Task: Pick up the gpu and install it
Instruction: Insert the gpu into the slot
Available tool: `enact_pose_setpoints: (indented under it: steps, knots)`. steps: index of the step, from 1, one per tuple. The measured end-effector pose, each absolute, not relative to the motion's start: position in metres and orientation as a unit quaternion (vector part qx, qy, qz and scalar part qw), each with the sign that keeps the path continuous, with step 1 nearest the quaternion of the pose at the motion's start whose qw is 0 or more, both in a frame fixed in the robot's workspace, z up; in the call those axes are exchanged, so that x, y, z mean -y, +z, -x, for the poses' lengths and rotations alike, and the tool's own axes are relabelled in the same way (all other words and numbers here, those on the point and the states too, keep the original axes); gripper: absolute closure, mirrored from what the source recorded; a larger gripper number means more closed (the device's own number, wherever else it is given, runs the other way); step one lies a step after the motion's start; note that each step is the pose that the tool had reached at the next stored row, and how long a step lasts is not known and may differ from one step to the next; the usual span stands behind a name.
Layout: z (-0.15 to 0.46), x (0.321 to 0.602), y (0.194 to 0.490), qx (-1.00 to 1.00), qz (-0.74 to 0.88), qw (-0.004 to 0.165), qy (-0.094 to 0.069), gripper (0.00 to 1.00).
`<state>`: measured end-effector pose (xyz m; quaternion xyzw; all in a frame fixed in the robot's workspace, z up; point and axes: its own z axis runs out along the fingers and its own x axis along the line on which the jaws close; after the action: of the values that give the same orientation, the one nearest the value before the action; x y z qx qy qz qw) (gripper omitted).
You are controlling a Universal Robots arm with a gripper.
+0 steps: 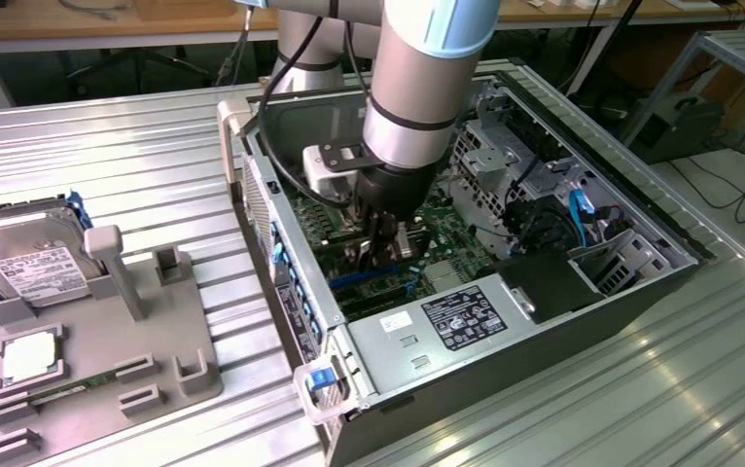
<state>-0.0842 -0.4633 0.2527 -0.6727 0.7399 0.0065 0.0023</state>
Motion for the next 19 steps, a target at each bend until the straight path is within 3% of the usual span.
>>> enact_pose_setpoints:
  steps: [19]
  knots:
    - [0.0844, 0.4632, 0.2457, -0.740, 0.672, 0.001, 0.008, 0.70]
